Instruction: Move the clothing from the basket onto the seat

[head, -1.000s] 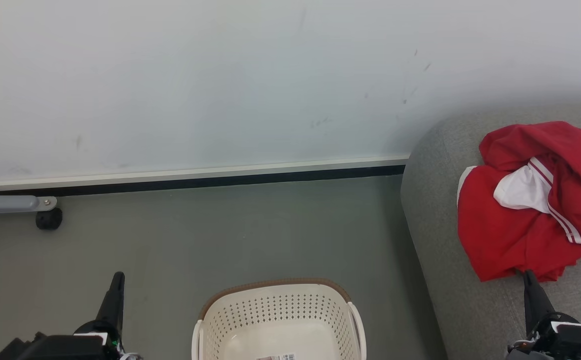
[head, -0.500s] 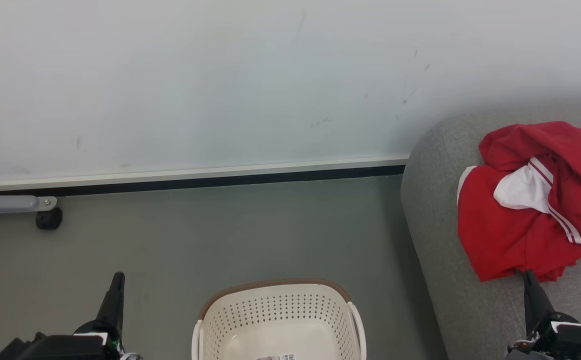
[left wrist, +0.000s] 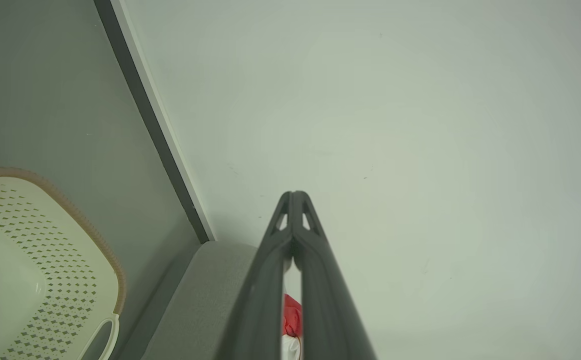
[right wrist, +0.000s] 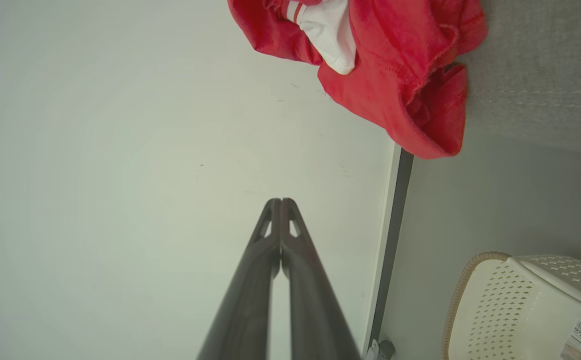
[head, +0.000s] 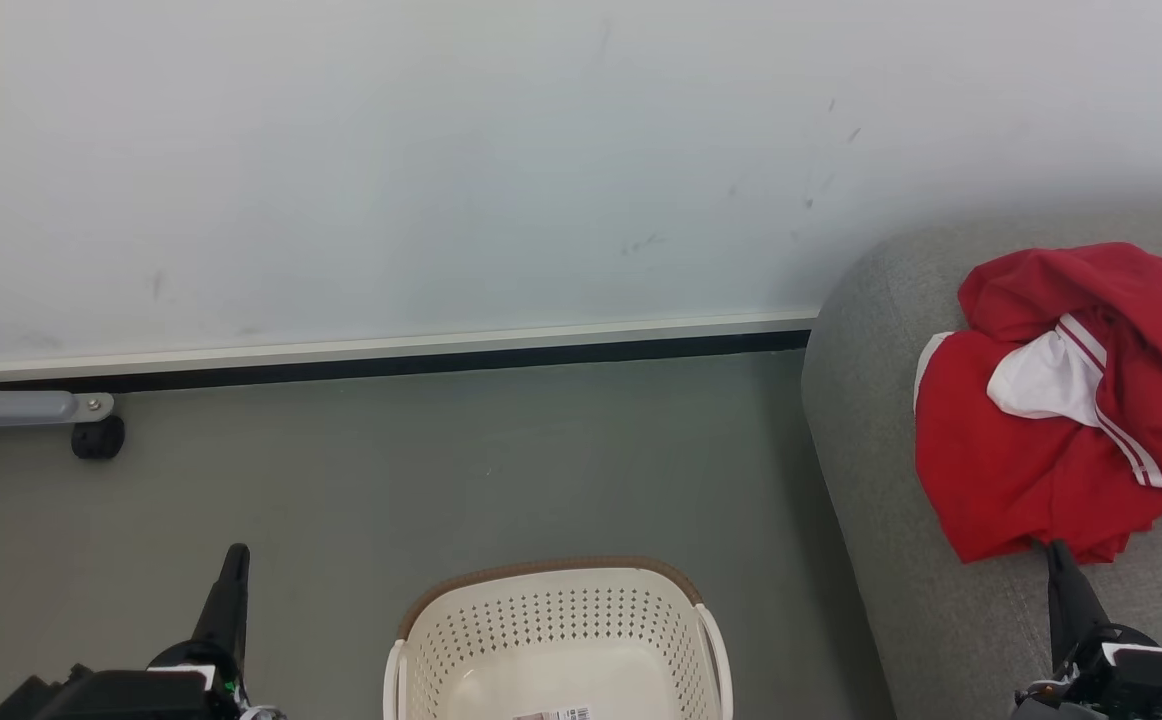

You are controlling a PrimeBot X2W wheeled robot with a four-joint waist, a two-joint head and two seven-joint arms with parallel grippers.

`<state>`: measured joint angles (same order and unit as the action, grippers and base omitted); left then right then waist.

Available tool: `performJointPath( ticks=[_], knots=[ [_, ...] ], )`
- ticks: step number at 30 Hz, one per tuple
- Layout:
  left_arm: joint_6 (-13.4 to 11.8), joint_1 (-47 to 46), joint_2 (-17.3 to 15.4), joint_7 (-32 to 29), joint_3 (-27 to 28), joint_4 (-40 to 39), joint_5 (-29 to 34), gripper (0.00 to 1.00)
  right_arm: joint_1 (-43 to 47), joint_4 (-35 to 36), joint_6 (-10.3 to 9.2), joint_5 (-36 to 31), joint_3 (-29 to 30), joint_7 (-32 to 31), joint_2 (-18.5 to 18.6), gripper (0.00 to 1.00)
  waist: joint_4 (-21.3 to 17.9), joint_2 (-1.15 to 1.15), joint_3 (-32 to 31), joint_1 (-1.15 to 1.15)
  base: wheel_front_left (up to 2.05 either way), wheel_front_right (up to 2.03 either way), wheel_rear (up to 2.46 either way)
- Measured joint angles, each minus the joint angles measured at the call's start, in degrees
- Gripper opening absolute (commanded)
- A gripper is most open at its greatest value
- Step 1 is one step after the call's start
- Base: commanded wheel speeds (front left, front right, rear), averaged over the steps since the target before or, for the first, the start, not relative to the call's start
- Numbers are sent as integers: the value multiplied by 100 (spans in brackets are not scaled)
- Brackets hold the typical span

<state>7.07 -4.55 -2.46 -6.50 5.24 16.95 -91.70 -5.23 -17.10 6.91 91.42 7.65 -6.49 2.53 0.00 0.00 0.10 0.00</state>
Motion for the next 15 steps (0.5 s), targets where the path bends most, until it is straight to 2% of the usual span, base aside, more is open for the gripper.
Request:
performJointPath(
  ticks=[15],
  knots=[
    [0,-1,0,0,0,1,0,0,0,0,0,1,0,0,0,0,0,0,0,0,0,0,0]
  ],
)
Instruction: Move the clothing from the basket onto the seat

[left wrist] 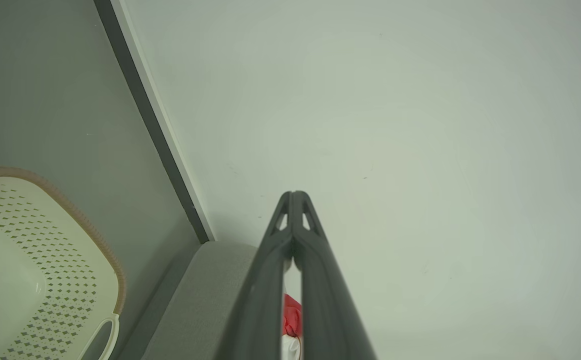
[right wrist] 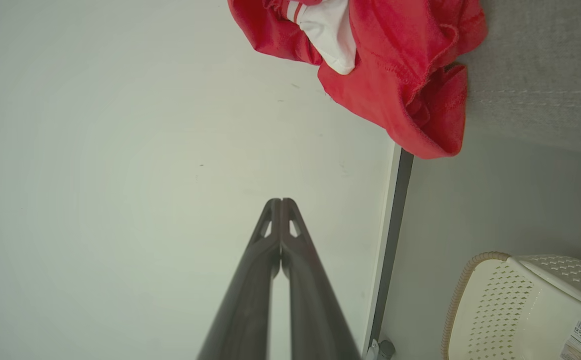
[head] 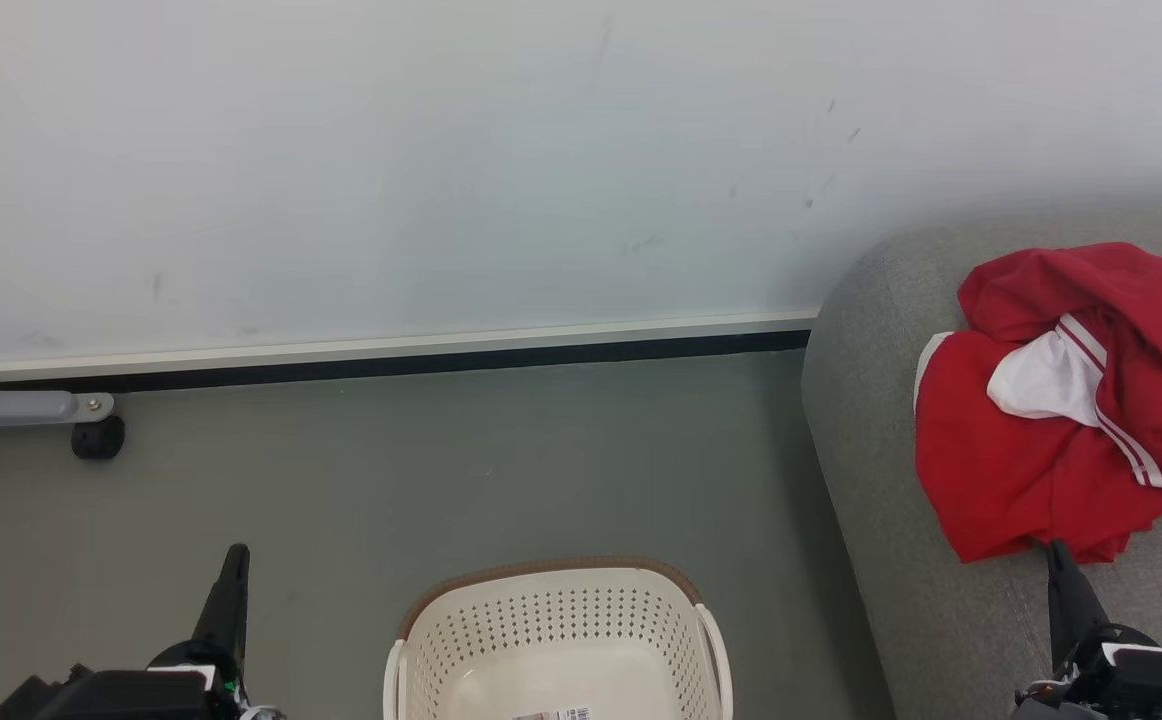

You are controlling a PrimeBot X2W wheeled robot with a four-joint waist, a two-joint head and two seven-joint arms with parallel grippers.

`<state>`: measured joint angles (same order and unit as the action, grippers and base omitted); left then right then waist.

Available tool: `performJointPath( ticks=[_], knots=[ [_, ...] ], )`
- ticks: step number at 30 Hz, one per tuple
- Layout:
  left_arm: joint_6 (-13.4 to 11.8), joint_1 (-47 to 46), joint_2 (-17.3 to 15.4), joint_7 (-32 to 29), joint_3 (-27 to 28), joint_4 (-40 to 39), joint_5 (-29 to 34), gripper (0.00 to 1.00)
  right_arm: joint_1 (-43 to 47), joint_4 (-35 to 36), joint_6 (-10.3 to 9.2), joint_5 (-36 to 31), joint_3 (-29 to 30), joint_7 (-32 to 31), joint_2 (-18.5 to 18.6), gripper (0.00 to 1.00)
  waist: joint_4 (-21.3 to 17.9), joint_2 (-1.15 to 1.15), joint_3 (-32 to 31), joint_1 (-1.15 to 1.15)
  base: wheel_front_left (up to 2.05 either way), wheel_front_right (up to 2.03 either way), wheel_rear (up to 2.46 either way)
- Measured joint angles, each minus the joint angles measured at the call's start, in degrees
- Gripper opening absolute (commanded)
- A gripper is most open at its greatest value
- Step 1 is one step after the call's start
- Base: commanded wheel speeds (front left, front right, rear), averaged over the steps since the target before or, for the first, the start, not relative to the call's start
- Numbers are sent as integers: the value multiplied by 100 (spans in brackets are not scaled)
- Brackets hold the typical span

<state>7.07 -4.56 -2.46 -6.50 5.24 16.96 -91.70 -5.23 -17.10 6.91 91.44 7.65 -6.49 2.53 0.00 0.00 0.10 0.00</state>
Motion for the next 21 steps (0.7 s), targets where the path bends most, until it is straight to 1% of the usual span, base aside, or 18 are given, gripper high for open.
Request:
performJointPath(
  ticks=[21],
  knots=[
    [0,0,0,0,-1,0,-1,0,0,1,0,0,0,0,0,0,0,0,0,0,0,0,0]
  ],
)
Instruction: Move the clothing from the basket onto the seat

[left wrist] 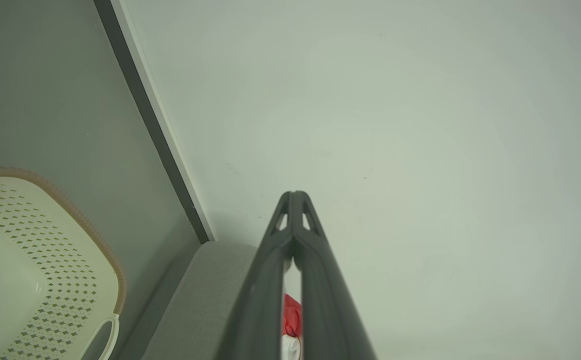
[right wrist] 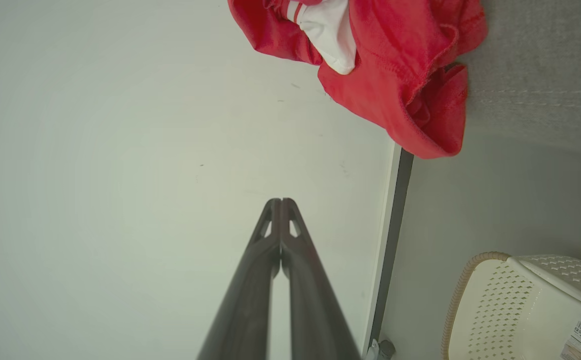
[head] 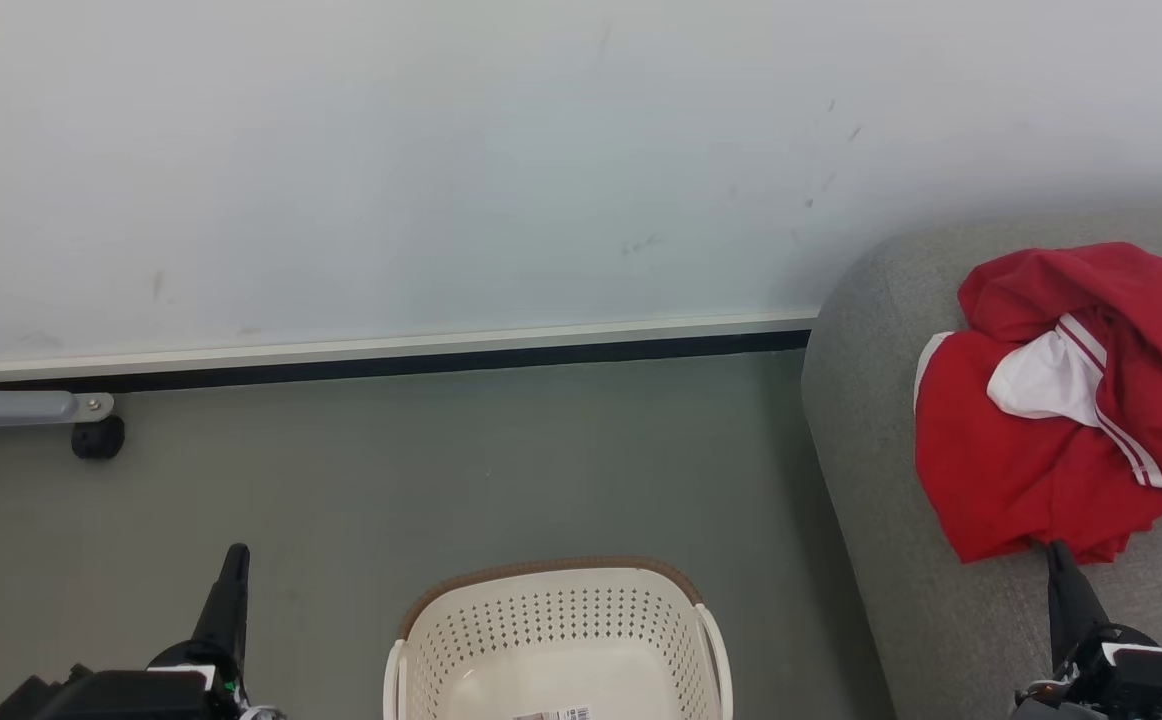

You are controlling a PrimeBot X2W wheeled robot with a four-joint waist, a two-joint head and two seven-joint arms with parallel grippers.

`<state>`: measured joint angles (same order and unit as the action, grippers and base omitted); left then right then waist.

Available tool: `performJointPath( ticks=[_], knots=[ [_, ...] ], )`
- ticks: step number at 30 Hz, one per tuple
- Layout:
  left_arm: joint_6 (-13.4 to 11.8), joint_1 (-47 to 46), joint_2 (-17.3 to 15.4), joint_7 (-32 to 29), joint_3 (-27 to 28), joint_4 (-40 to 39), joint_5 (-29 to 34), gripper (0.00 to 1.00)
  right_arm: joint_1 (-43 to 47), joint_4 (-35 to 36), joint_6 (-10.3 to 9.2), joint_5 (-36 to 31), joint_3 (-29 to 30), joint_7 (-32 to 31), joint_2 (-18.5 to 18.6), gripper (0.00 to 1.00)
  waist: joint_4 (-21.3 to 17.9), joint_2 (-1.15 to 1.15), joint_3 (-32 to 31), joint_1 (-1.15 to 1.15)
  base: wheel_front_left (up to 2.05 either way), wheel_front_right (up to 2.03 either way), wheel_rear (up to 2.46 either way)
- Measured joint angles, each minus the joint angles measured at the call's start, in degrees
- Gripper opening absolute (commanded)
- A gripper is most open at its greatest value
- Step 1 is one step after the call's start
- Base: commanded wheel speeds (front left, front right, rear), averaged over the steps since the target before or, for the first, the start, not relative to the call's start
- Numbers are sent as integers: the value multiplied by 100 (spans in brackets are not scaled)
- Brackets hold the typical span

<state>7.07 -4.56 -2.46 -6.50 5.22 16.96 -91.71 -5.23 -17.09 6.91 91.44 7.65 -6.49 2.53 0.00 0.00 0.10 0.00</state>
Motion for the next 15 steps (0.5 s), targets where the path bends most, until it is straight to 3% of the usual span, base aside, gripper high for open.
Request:
performJointPath(
  ticks=[15],
  knots=[
    [0,0,0,0,0,0,0,0,0,0,0,0,0,0,0,0,0,0,0,0,0,0,0]
  ],
)
